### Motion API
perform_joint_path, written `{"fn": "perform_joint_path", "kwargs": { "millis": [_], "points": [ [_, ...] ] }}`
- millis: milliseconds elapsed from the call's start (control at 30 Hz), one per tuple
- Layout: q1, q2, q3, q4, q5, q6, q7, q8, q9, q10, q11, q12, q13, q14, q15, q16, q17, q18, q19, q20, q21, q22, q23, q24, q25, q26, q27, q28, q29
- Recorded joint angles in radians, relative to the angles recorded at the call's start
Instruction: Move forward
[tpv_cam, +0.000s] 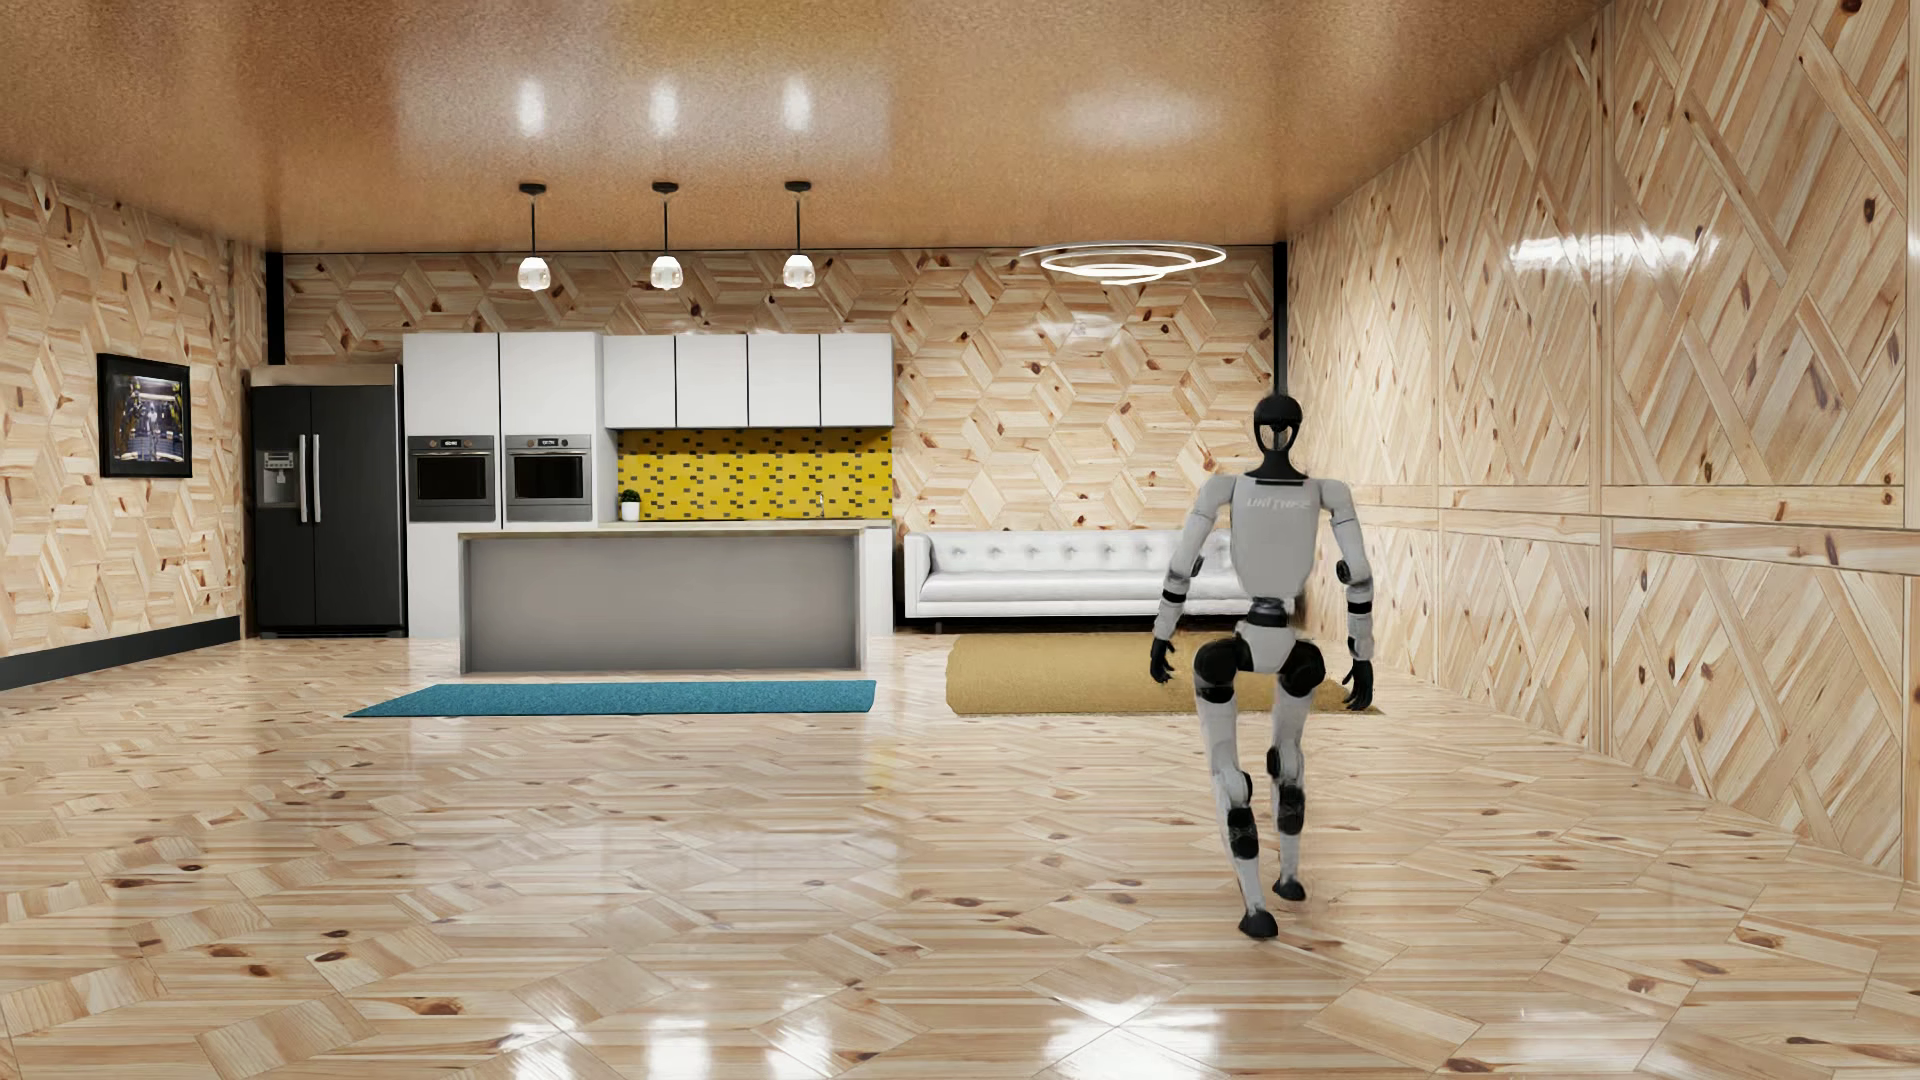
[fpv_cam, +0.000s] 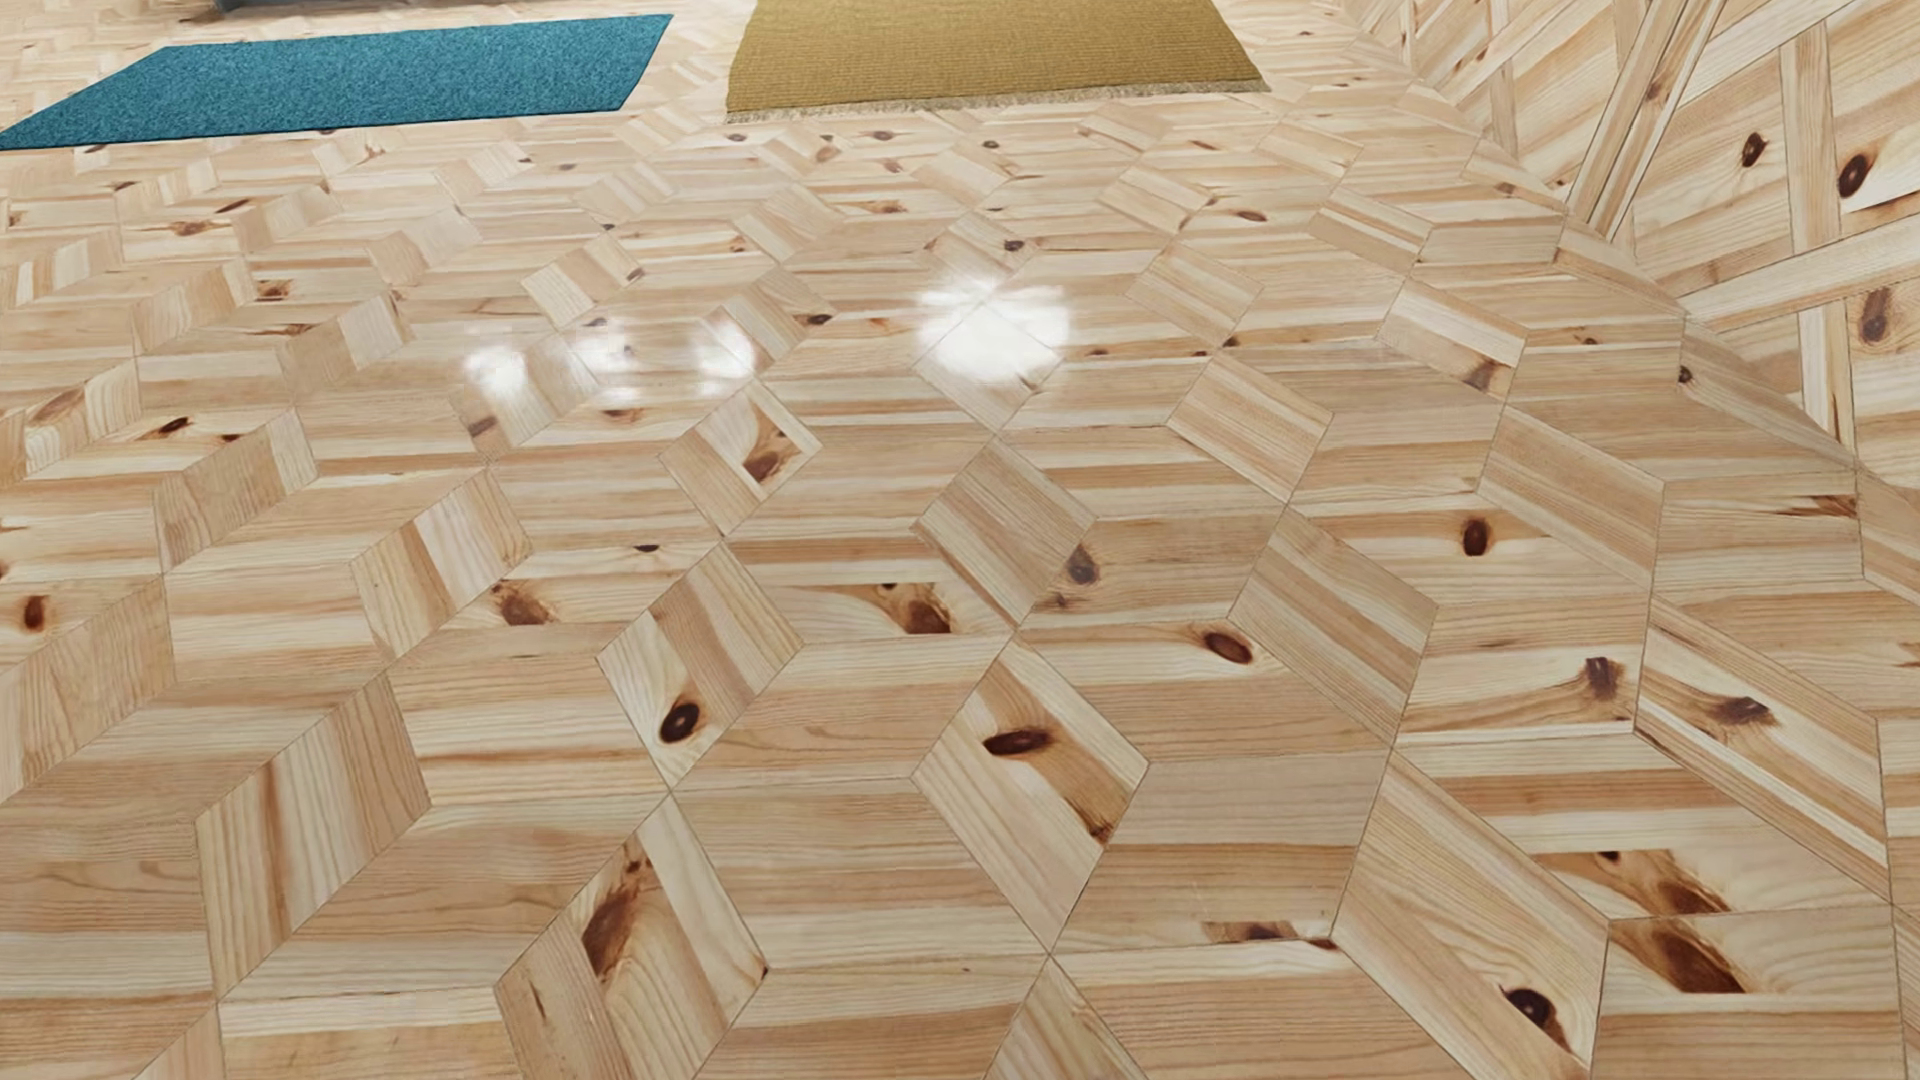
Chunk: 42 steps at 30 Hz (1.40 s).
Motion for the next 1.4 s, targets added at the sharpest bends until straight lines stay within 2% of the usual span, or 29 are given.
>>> {"fn": "perform_joint_path", "kwargs": {
  "millis": [33,67,100,167,233,267,333,400,500,533,567,600,633,700,733,767,800,833,900,933,1033,1133,1167,1200,1233,1300,1333,1367,1400],
  "points": [
    [0.030,0.022,-0.020,0.023,0.000,0.006,0.000,0.000,-0.010,0.004,-0.394,-0.028,0.013,-0.012,0.125,0.004,0.002,0.000,0.000,0.022,0.004,-0.011,0.011,0.000,0.000,0.000,0.000,0.000,0.000],
    [0.042,-0.010,-0.028,0.033,0.001,0.012,0.000,0.000,-0.016,0.012,-0.148,-0.048,0.019,0.021,0.049,0.001,0.004,0.000,0.000,0.047,0.005,-0.010,0.031,0.000,0.000,0.000,0.000,0.000,0.000],
    [0.073,-0.029,-0.032,0.055,0.014,0.022,0.000,0.000,-0.013,0.029,-0.069,-0.061,0.026,0.086,0.048,-0.003,0.008,0.000,0.000,0.061,0.029,-0.005,0.064,0.000,0.000,0.000,0.000,0.000,0.000],
    [0.068,-0.032,-0.031,0.071,0.040,0.047,0.000,0.000,-0.014,0.190,0.071,-0.035,0.020,0.387,0.072,-0.029,0.015,0.000,0.000,0.080,0.085,0.017,0.141,0.000,0.000,0.000,0.000,0.000,0.000],
    [-0.096,0.020,-0.024,0.097,0.076,0.044,0.000,0.000,-0.023,0.489,0.138,-0.009,0.022,0.685,-0.048,-0.036,0.020,0.000,0.000,0.026,0.067,0.029,0.118,0.000,0.000,0.000,0.000,0.000,0.000],
    [-0.215,0.070,-0.003,0.105,0.104,0.038,0.000,0.000,-0.011,0.668,0.143,-0.002,0.012,0.777,-0.109,-0.028,0.024,0.000,0.000,-0.020,0.076,0.025,0.097,0.000,0.000,0.000,0.000,0.000,0.000],
    [-0.374,0.212,0.065,0.099,0.126,0.023,0.000,0.000,0.013,0.869,0.104,0.018,-0.024,0.618,-0.165,-0.046,0.016,0.000,0.000,-0.041,0.077,0.046,0.051,0.000,0.000,0.000,0.000,0.000,0.000],
    [-0.514,0.356,0.176,0.081,0.118,-0.001,0.000,0.000,0.026,0.809,0.024,0.052,-0.084,0.524,-0.183,-0.065,0.000,0.000,0.000,-0.057,0.061,0.064,0.024,0.000,0.000,0.000,0.000,0.000,0.000],
    [-0.641,0.524,0.308,0.077,0.099,-0.019,0.000,0.000,0.044,0.393,-0.051,0.130,-0.153,0.737,-0.254,-0.058,-0.029,0.000,0.000,-0.089,-0.016,0.006,-0.090,0.000,0.000,0.000,0.000,0.000,0.000],
    [-0.657,0.562,0.336,0.079,0.095,-0.013,0.000,0.000,0.040,0.219,-0.062,0.152,-0.174,0.726,-0.282,-0.061,-0.044,0.000,0.000,-0.109,-0.034,-0.004,-0.133,0.000,0.000,0.000,0.000,0.000,0.000],
    [-0.646,0.604,0.351,0.070,0.094,-0.007,0.000,0.000,0.034,0.062,-0.070,0.168,-0.194,0.526,-0.310,-0.071,-0.054,0.000,0.000,-0.101,-0.059,-0.006,-0.163,0.000,0.000,0.000,0.000,0.000,0.000],
    [-0.624,0.652,0.369,0.069,0.085,-0.003,0.000,0.000,0.028,0.012,-0.076,0.183,-0.211,0.249,-0.330,-0.079,-0.061,0.000,0.000,-0.120,-0.073,0.010,-0.180,0.000,0.000,0.000,0.000,0.000,0.000],
    [-0.627,0.678,0.392,0.067,0.073,-0.003,0.000,0.000,0.024,0.016,-0.060,0.190,-0.218,0.170,-0.326,-0.085,-0.063,0.000,0.000,-0.123,-0.095,0.020,-0.194,0.000,0.000,0.000,0.000,0.000,0.000],
    [-0.668,0.708,0.387,0.013,0.043,-0.017,0.000,0.000,0.011,0.043,0.014,0.202,-0.217,0.440,-0.211,-0.092,-0.056,0.000,0.000,-0.155,-0.121,0.066,-0.181,0.000,0.000,0.000,0.000,0.000,0.000],
    [-0.672,0.716,0.377,-0.013,0.031,-0.026,0.000,0.000,-0.003,0.078,0.075,0.203,-0.192,0.550,-0.064,-0.097,-0.043,0.000,0.000,-0.157,-0.124,0.107,-0.149,0.000,0.000,0.000,0.000,0.000,0.000],
    [-0.666,0.662,0.367,-0.038,0.001,-0.037,0.000,0.000,-0.024,0.132,0.203,0.208,-0.158,0.596,0.133,-0.098,-0.026,0.000,0.000,-0.151,-0.138,0.138,-0.099,0.000,0.000,0.000,0.000,0.000,0.000],
    [-0.626,0.584,0.357,-0.056,-0.019,-0.034,0.000,0.000,-0.026,0.159,0.349,0.200,-0.144,0.566,0.275,-0.104,-0.019,0.000,0.000,-0.139,-0.121,0.160,-0.059,0.000,0.000,0.000,0.000,0.000,0.000],
    [-0.578,0.482,0.348,-0.077,-0.035,-0.034,0.000,0.000,-0.020,0.173,0.520,0.198,-0.134,0.523,0.264,-0.100,-0.013,0.000,0.000,-0.117,-0.100,0.139,-0.015,0.000,0.000,0.000,0.000,0.000,0.000],
    [-0.434,0.305,0.274,-0.087,-0.036,-0.013,0.000,0.000,-0.004,0.159,0.762,0.170,-0.128,0.410,-0.078,-0.093,-0.002,0.000,0.000,-0.103,-0.042,0.135,0.075,0.000,0.000,0.000,0.000,0.000,0.000],
    [-0.344,0.235,0.218,-0.080,-0.030,-0.004,0.000,0.000,0.002,0.120,0.790,0.138,-0.122,0.347,-0.129,-0.083,0.006,0.000,0.000,-0.092,-0.044,0.129,0.097,0.000,0.000,0.000,0.000,0.000,0.000],
    [-0.135,0.063,0.067,-0.026,-0.024,0.021,0.000,0.000,0.019,0.042,0.548,0.048,-0.058,0.196,-0.145,-0.042,0.016,0.000,0.000,-0.060,-0.027,0.075,0.062,0.000,0.000,0.000,0.000,0.000,0.000],
    [0.003,0.018,-0.018,0.003,-0.018,0.026,0.000,0.000,0.004,0.009,0.038,-0.049,-0.001,0.060,0.001,-0.017,0.022,0.000,0.000,-0.001,-0.025,0.024,0.022,0.000,0.000,0.000,0.000,0.000,0.000],
    [0.032,0.028,-0.033,0.018,-0.012,0.029,0.000,0.000,-0.007,0.011,-0.426,-0.075,0.011,0.039,0.288,-0.018,0.025,0.000,0.000,0.014,-0.016,0.003,0.048,0.000,0.000,0.000,0.000,0.000,0.000],
    [0.060,0.006,-0.049,0.032,-0.007,0.029,0.000,0.000,-0.008,0.014,-0.154,-0.099,0.022,0.051,0.168,-0.019,0.032,0.000,0.000,0.026,-0.030,-0.015,0.057,0.000,0.000,0.000,0.000,0.000,0.000],
    [0.086,-0.027,-0.062,0.053,0.008,0.036,0.000,0.000,-0.003,0.028,-0.049,-0.106,0.029,0.115,0.009,-0.024,0.034,0.000,0.000,0.052,-0.020,-0.034,0.074,0.000,0.000,0.000,0.000,0.000,0.000],
    [0.058,-0.041,-0.080,0.078,0.039,0.047,0.000,0.000,-0.022,0.207,0.085,-0.078,0.049,0.397,0.062,-0.056,0.045,0.000,0.000,0.073,0.009,-0.030,0.122,0.000,0.000,0.000,0.000,0.000,0.000],
    [0.004,-0.002,-0.061,0.096,0.081,0.057,0.000,0.000,-0.023,0.343,0.122,-0.046,0.059,0.551,-0.003,-0.069,0.050,0.000,0.000,0.067,-0.009,-0.025,0.130,0.000,0.000,0.000,0.000,0.000,0.000],
    [-0.101,0.044,-0.042,0.093,0.104,0.057,0.000,0.000,-0.021,0.538,0.127,-0.037,0.053,0.607,-0.060,-0.076,0.049,0.000,0.000,0.051,-0.001,-0.021,0.120,0.000,0.000,0.000,0.000,0.000,0.000],
    [-0.195,0.115,-0.009,0.089,0.125,0.053,0.000,0.000,-0.012,0.712,0.114,-0.026,0.038,0.578,-0.095,-0.079,0.045,0.000,0.000,0.008,0.018,0.001,0.113,0.000,0.000,0.000,0.000,0.000,0.000]
  ]
}}
